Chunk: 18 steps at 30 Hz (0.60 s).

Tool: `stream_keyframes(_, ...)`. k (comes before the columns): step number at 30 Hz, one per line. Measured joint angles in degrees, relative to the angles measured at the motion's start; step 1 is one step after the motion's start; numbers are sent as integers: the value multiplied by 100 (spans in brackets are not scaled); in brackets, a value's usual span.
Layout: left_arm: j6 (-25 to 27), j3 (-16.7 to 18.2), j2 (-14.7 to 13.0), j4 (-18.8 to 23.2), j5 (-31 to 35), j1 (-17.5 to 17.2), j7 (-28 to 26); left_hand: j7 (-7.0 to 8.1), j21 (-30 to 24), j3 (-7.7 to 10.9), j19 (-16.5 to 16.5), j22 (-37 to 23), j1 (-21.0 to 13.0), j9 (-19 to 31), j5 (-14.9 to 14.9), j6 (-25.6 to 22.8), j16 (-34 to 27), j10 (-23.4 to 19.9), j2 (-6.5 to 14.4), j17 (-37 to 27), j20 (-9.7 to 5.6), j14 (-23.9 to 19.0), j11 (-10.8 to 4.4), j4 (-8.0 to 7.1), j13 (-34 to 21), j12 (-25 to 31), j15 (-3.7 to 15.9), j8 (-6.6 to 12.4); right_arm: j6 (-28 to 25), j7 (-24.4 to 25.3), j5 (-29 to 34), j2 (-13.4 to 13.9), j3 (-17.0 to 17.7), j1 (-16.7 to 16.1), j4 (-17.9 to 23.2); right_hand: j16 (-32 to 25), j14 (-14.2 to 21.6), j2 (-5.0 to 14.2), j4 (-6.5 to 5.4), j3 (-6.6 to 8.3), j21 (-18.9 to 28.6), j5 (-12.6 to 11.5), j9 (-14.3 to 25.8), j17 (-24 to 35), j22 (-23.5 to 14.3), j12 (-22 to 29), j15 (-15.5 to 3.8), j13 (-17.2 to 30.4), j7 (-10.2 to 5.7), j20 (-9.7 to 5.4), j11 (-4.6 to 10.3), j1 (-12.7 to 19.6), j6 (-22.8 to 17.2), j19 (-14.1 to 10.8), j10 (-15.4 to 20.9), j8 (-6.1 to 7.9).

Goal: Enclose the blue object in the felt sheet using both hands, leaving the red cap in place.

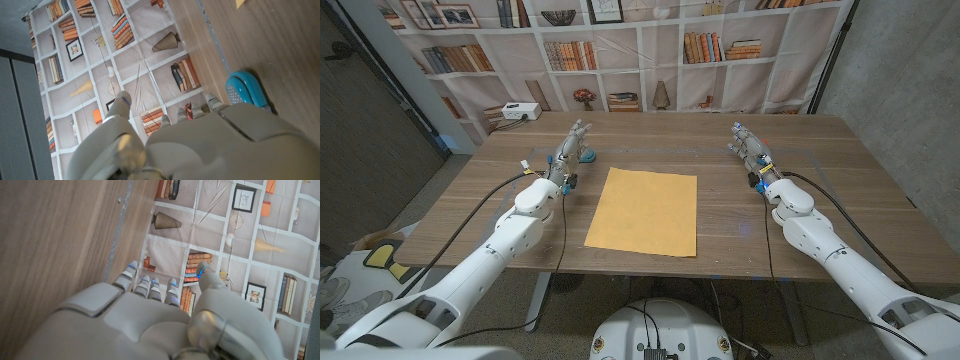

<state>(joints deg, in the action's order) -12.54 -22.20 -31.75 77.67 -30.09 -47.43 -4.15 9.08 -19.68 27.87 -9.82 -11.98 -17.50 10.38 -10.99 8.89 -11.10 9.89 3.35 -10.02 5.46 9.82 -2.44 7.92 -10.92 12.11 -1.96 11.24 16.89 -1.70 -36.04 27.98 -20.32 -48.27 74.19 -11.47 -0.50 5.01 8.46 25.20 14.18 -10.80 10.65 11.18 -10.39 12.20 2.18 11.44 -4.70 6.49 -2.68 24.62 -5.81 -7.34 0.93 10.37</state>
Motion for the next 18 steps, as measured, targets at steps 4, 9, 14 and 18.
stream_keyframes(4,368,-54,-212,266,304,0,-267,-79,0,7,-3,0,0,0,0,-84,0,0,0,0,144,10,0,40,-17,0,-178,22,25,2,19,-34,6,-33,26,0,41,29,0,0,0,22,0,0,0,0,40,-7,14,0,-64,-29,-15,0,95,1)
stream_keyframes(9,911,-150,-494,598,647,44,-524,-120,0,0,-12,0,0,0,0,-163,0,2,0,-20,274,-3,44,47,-16,0,-263,23,101,-7,37,-76,8,-63,37,0,70,53,-23,-23,0,22,0,1,-1,0,132,-26,21,11,-100,-52,-23,-12,167,24)
stream_keyframes(14,1348,-248,-771,863,869,158,-623,-160,0,23,-2,-1,-34,1,0,-204,0,-3,29,-27,326,-35,86,70,-43,0,-301,23,178,-28,50,-102,11,-91,51,-44,142,30,-39,-39,0,22,1,1,-1,39,204,-26,62,43,-119,-75,-64,-44,248,24)
stream_keyframes(18,1852,-347,-983,1064,1123,274,-674,-193,-33,55,-10,-1,-110,16,0,-237,0,-43,29,-27,360,-104,147,102,-43,43,-366,23,224,-40,53,-127,18,-138,76,-44,182,46,-39,-39,0,22,1,1,-1,39,243,-26,62,61,-140,-90,-64,-62,268,45)
